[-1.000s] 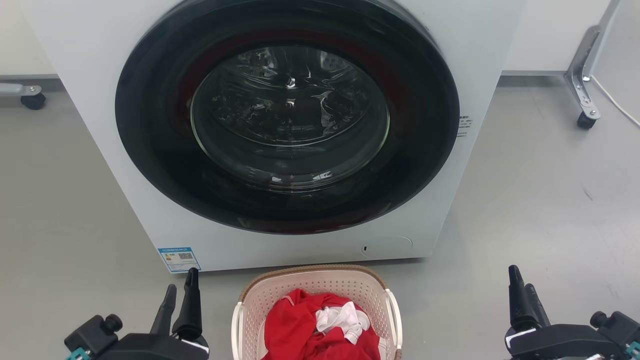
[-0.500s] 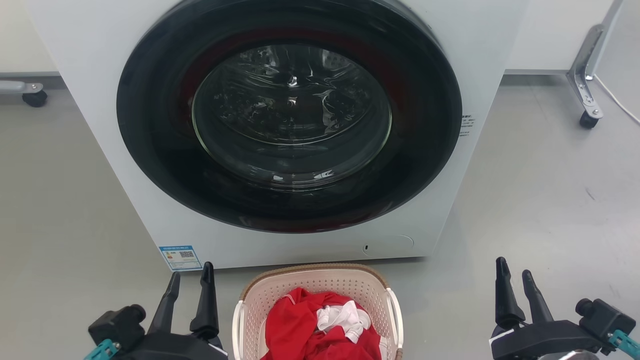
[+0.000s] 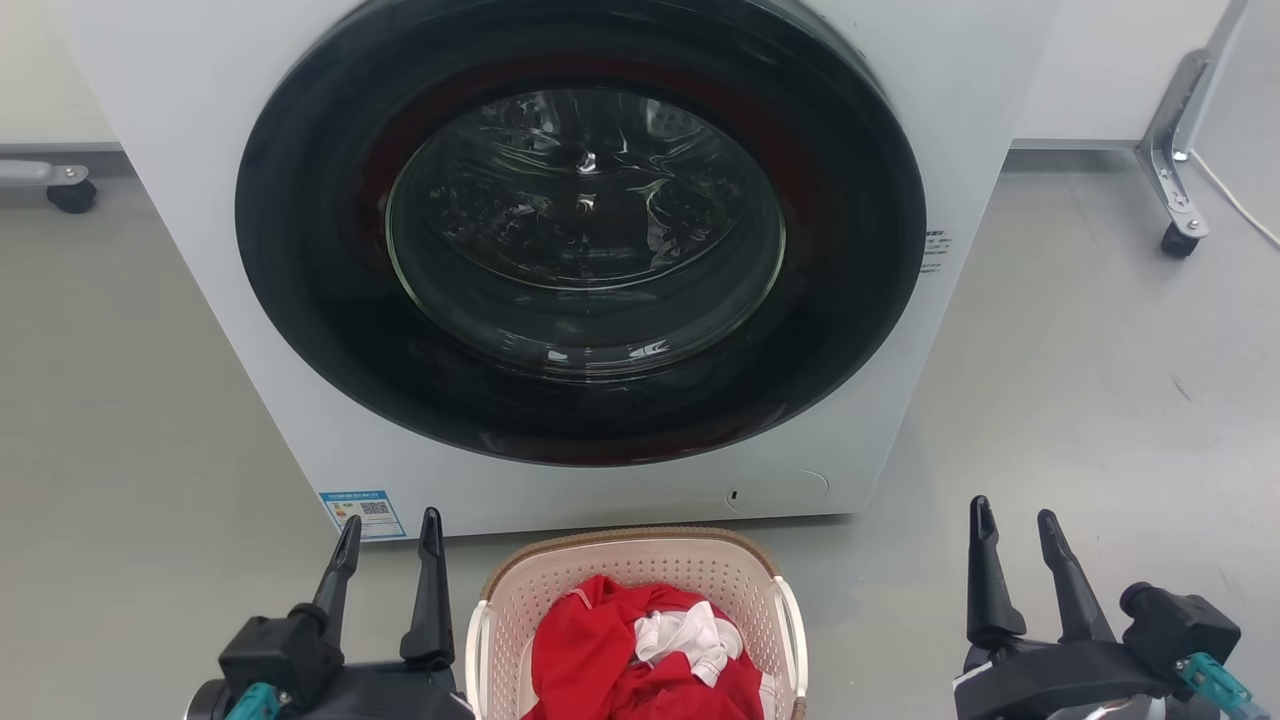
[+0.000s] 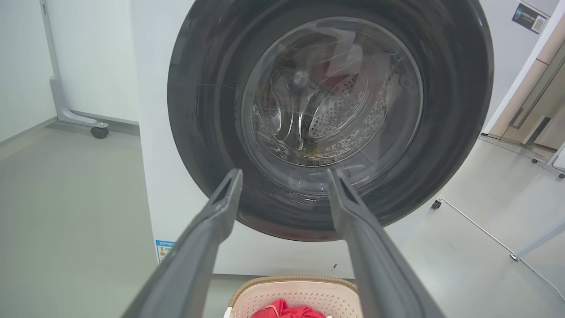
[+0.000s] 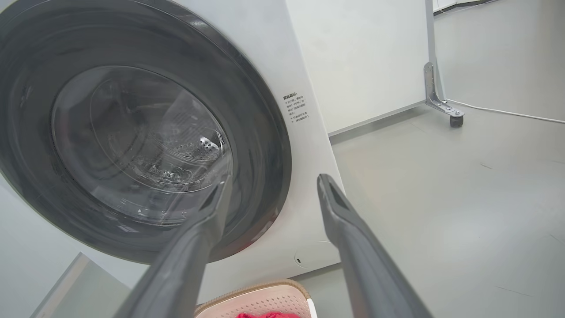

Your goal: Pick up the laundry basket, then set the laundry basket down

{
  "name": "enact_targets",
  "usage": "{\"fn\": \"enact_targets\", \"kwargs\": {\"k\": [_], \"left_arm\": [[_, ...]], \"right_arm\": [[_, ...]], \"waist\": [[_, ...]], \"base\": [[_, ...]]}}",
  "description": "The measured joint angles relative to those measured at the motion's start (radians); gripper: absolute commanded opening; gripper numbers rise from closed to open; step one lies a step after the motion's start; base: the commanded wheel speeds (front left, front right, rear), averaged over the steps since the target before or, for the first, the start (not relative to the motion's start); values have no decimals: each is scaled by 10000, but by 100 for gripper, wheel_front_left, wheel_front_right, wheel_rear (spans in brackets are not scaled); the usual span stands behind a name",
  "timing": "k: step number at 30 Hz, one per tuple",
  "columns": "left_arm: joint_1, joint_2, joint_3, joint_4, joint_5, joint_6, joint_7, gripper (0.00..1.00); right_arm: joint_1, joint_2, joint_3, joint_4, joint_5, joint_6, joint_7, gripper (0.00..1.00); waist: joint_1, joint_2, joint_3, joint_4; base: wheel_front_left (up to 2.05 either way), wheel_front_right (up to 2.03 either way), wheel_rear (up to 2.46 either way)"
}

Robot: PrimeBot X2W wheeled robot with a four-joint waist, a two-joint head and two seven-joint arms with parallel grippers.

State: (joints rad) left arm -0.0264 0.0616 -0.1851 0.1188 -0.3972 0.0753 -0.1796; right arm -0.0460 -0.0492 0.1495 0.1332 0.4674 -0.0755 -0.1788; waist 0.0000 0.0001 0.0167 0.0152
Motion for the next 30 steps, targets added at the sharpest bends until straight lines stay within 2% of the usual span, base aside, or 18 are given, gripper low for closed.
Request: {"fn": "enact_targets", "kwargs": {"k": [20,30], "left_arm": [[352,-33,-395,-414,2940,491,-704,100],[366,-58,-362,-428,2943,491,-704,100]], "right_arm": [[242,-23,462,-604,-2880,-491,-706,100],[367,-23,453,-612,-2909,-491,-706,100]], "waist": [[0,0,-74,64],[0,0,-71,68]], "base": [[0,0,0],[0,0,0]]}}
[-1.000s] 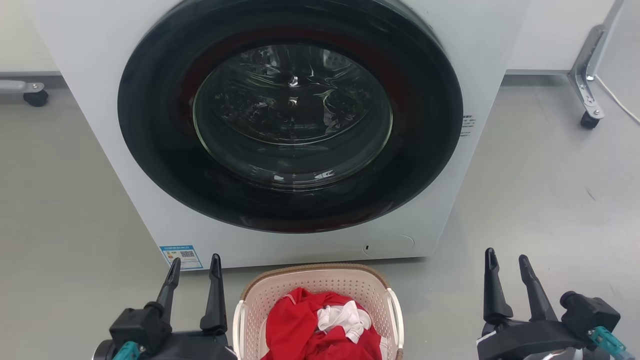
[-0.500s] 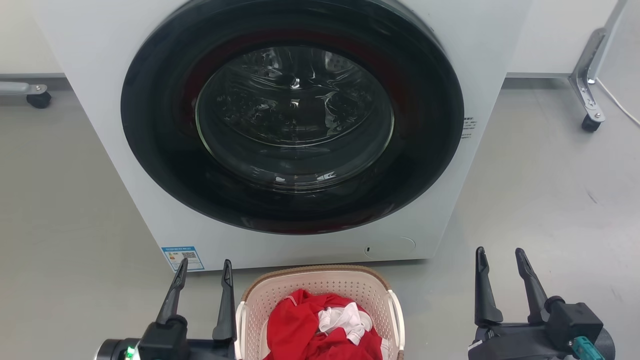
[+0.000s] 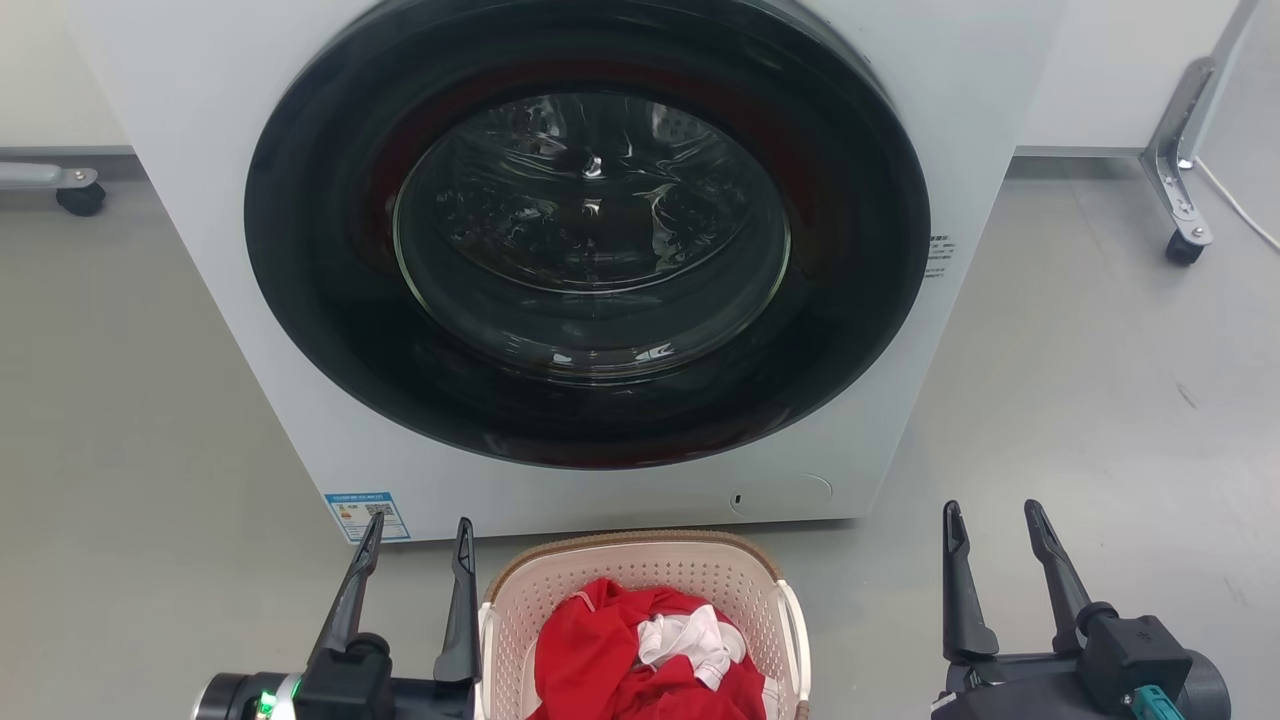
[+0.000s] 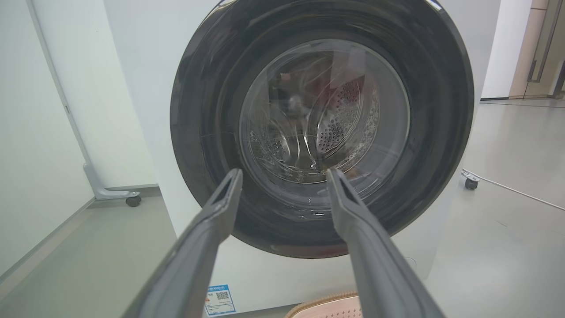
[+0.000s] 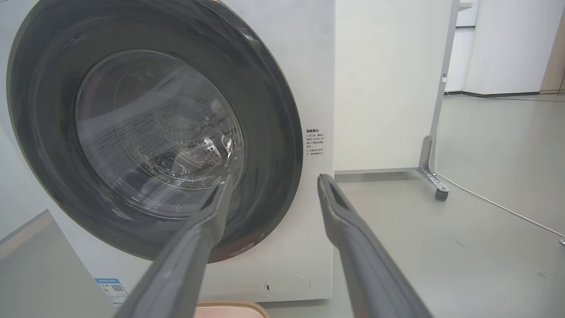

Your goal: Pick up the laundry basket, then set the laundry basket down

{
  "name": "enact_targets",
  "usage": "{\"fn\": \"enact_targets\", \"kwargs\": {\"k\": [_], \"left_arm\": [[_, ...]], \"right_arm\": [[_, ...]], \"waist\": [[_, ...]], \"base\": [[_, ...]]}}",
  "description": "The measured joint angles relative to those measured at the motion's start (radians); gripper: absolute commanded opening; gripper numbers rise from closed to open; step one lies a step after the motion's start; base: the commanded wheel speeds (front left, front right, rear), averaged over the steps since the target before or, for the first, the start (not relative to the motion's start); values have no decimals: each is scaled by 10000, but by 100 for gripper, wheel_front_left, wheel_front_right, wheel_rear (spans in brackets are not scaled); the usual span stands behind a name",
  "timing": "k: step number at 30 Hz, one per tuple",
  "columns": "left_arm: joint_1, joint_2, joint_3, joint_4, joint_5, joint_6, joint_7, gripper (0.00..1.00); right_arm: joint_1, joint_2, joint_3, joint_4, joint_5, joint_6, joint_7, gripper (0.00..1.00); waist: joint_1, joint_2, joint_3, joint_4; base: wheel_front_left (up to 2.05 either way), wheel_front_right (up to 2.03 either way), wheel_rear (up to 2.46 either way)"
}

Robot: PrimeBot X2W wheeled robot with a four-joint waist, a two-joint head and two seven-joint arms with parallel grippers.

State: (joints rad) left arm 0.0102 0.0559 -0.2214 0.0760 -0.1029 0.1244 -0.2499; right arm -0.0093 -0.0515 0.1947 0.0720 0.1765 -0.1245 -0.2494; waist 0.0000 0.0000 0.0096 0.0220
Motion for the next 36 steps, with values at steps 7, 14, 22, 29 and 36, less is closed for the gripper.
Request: {"fn": "enact_targets", "kwargs": {"k": [7,14,22,29,36], "left_arm": [[6,-8,59,-10,0,0,0,100],[17,-12,98,-56,0,0,0,100],[51,-15,119,-199,-2,0,-2,100],[-142,-17,84,-113,-48,0,-29,100],[-1082,-29,148,393,-167,0,-29,100]], "right_arm": [[2,0,-23,-6,-2,0,0,100],[2,0,-86,-36,-13,6,0,100],[5,4,-148,-226,-17,17,-2,100],[-185,0,-259,-107,-17,165,-2,100],[-1256,-31,-420,251,-17,293,-31,100]], "waist": [[0,0,29,-16],[0,0,76,-24],[-1,0,292,-19],[0,0,785,-5],[1,0,1607,14]], "base": [[0,0,0],[0,0,0],[0,0,0],[0,0,0],[0,0,0]]}}
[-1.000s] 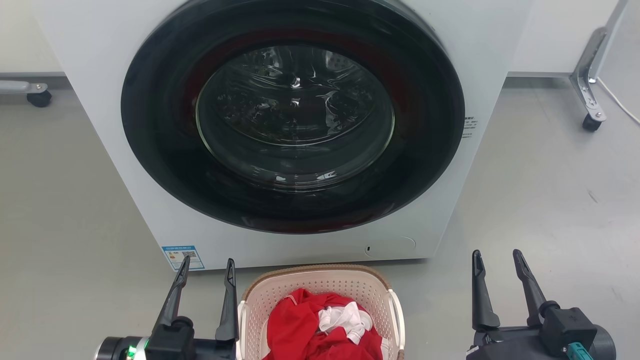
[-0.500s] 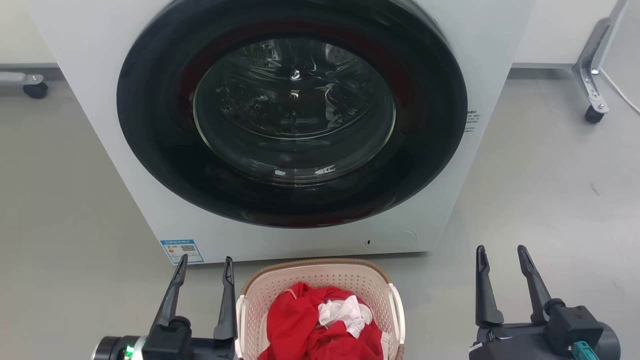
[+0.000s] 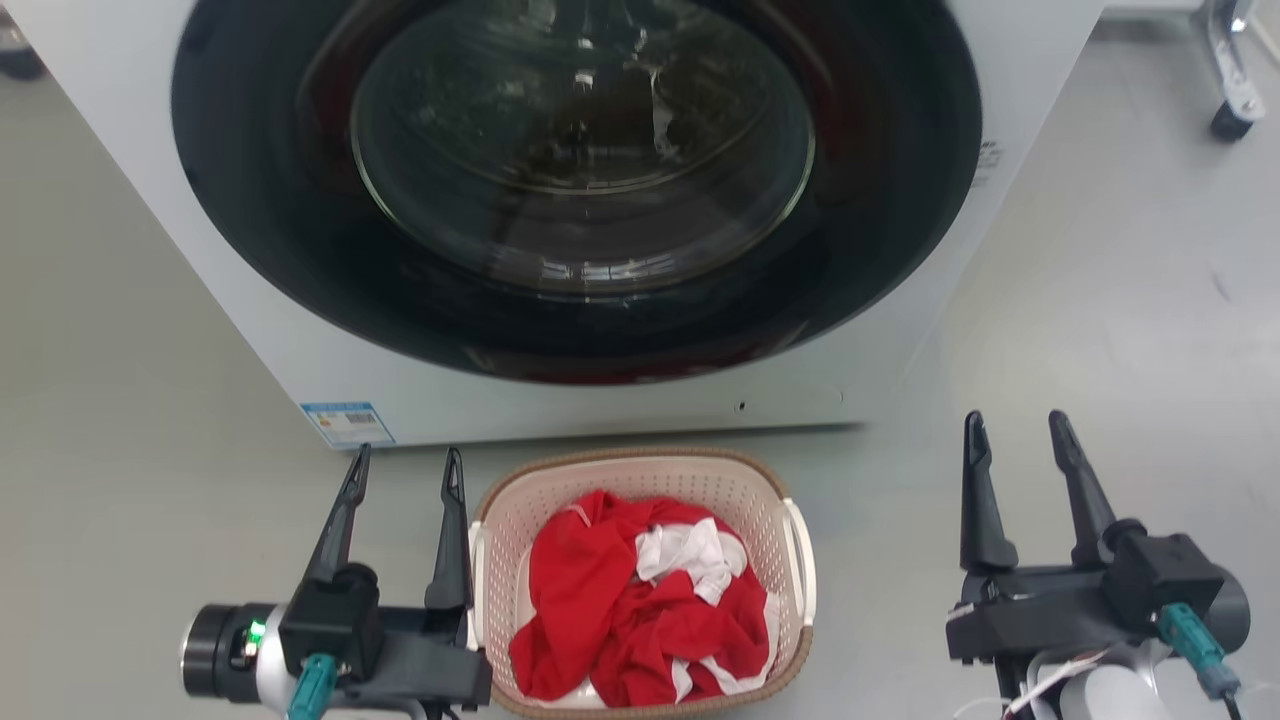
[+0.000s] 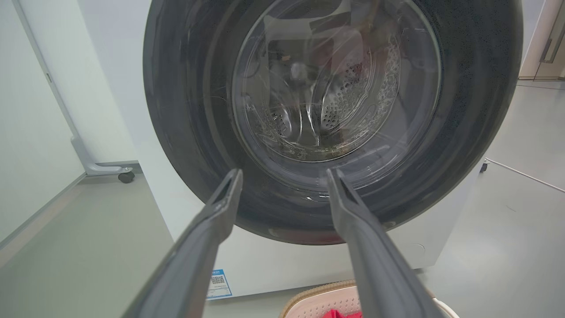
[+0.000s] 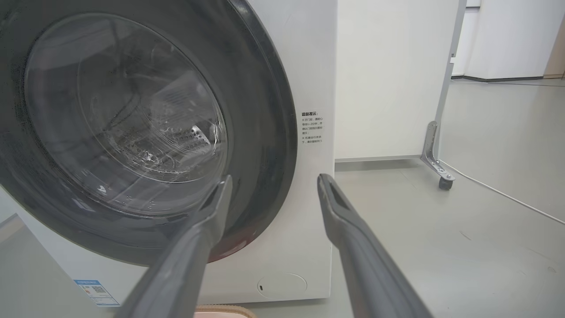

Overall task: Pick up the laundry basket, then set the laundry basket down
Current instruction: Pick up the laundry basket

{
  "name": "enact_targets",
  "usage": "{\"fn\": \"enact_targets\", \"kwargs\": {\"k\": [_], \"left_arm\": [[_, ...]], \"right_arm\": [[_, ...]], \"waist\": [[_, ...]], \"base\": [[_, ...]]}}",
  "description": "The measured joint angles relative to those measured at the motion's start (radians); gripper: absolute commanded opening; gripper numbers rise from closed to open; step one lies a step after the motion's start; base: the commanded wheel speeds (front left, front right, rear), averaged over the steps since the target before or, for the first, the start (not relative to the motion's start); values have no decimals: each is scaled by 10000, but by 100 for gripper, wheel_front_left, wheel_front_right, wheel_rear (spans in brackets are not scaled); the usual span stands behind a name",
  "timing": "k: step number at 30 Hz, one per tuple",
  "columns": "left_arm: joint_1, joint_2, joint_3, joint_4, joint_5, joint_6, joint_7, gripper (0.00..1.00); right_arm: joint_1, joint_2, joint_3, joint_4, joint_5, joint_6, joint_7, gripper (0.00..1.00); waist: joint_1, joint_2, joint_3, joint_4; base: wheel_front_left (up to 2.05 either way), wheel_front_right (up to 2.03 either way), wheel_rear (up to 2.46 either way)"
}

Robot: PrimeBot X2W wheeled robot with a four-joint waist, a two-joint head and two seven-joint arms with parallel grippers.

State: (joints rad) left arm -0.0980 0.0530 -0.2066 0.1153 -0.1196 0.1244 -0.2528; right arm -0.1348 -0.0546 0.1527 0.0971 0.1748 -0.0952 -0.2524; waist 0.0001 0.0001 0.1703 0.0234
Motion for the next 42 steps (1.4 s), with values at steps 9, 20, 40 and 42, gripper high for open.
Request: {"fn": "enact_targets", "kwargs": {"k": [9,20,40,42], "left_arm": [[-1274,-61,-40,1170,-136,0,0,100],[-2704,-125,-238,2876,-731,0,138,100],[-5323,-199,-798,4890,-1981,0,370,100],[-5572,-205,-911,4997,-2052,0,370,100]], "right_arm": [[-1161,-123,-182,1011,4,150,-42,100],[-2370,-167,-144,2307,4,257,-42,100],[-4984,-174,121,4357,-10,395,182,100],[-5281,-176,125,4487,-12,397,180,100]], "waist": [[1,0,1248,59],[1,1,2860,227],[1,1,5856,518],[1,1,6158,537]], "base": [[0,0,0],[0,0,0],[0,0,0],[0,0,0]]}}
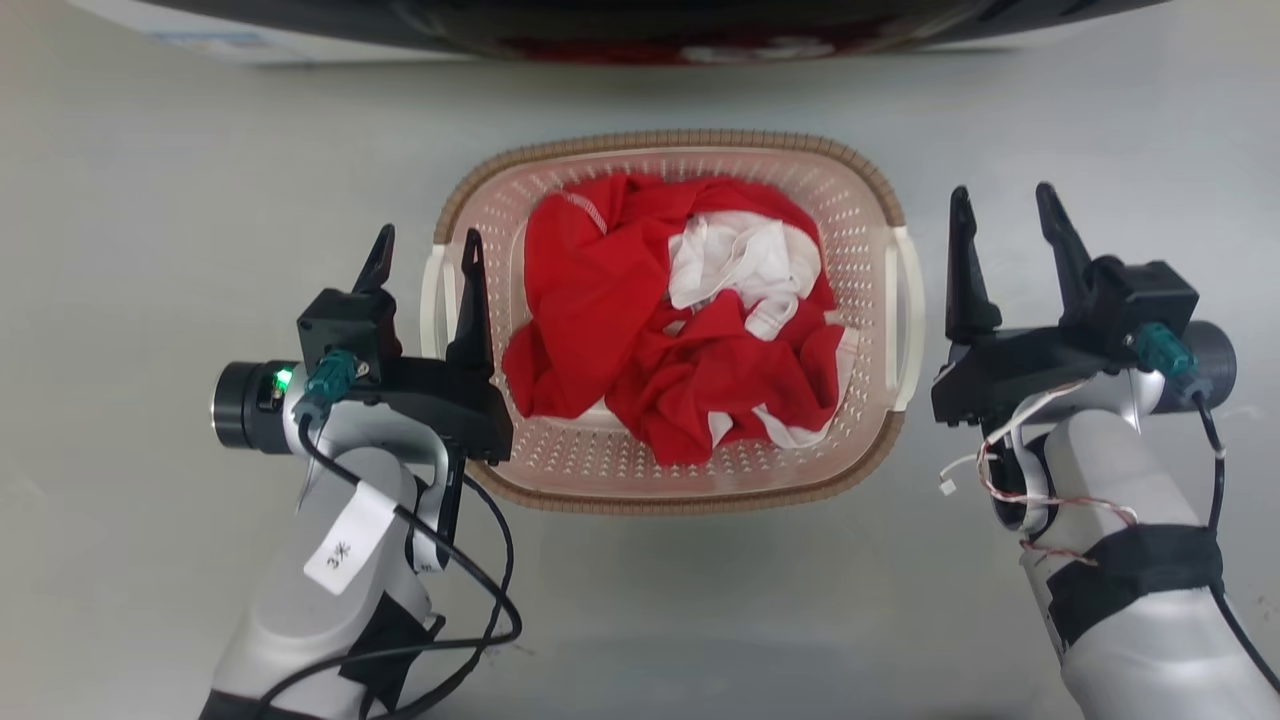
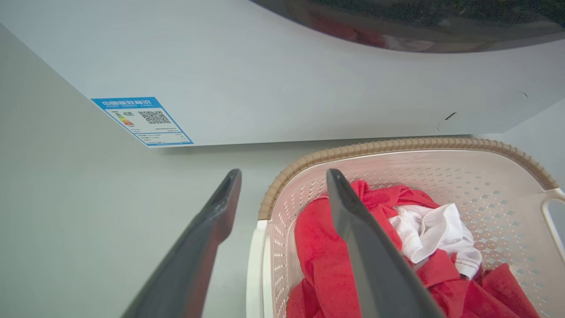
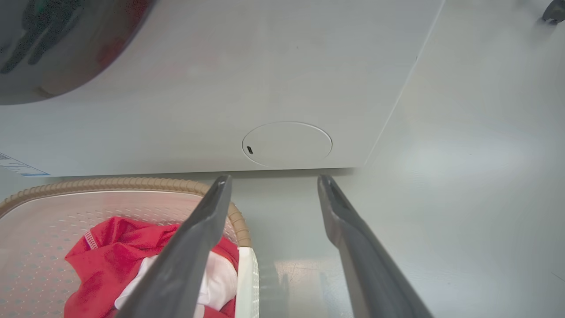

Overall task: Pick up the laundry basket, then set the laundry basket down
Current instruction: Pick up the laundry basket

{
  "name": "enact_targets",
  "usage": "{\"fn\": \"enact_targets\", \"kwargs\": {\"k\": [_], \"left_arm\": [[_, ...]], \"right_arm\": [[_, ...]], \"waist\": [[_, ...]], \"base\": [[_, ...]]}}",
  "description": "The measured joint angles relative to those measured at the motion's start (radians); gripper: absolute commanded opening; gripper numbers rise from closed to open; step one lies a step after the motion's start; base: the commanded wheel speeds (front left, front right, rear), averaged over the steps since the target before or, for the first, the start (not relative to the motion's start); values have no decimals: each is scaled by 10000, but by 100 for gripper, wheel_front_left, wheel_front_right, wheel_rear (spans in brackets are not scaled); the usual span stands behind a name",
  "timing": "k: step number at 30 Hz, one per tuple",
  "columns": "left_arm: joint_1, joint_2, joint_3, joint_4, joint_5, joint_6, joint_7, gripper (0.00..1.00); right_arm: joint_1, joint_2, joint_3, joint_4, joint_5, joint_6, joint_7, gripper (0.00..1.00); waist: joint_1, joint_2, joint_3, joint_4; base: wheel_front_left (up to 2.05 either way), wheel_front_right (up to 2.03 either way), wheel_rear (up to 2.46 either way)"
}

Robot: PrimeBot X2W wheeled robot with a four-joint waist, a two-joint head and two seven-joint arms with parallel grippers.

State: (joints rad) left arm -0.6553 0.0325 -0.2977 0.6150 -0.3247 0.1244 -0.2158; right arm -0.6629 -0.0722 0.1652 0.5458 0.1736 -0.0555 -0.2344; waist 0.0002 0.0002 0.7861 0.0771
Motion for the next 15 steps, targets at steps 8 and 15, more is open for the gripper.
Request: {"fn": "enact_targets", "kwargs": {"k": [8,15], "left_arm": [[-444,-10,-247,932,-401,0,-33,100],[-721,-21,-265,1574,-518,0,-77,100]], "right_arm": [[-602,-4,107,811,0,0,-23,100],[-880,-2,251,1252,0,31,-136,100]], "waist": [[0,0,1003,68],[-1,0,1306,126]], "base": [[0,0,0],[0,0,0]]}}
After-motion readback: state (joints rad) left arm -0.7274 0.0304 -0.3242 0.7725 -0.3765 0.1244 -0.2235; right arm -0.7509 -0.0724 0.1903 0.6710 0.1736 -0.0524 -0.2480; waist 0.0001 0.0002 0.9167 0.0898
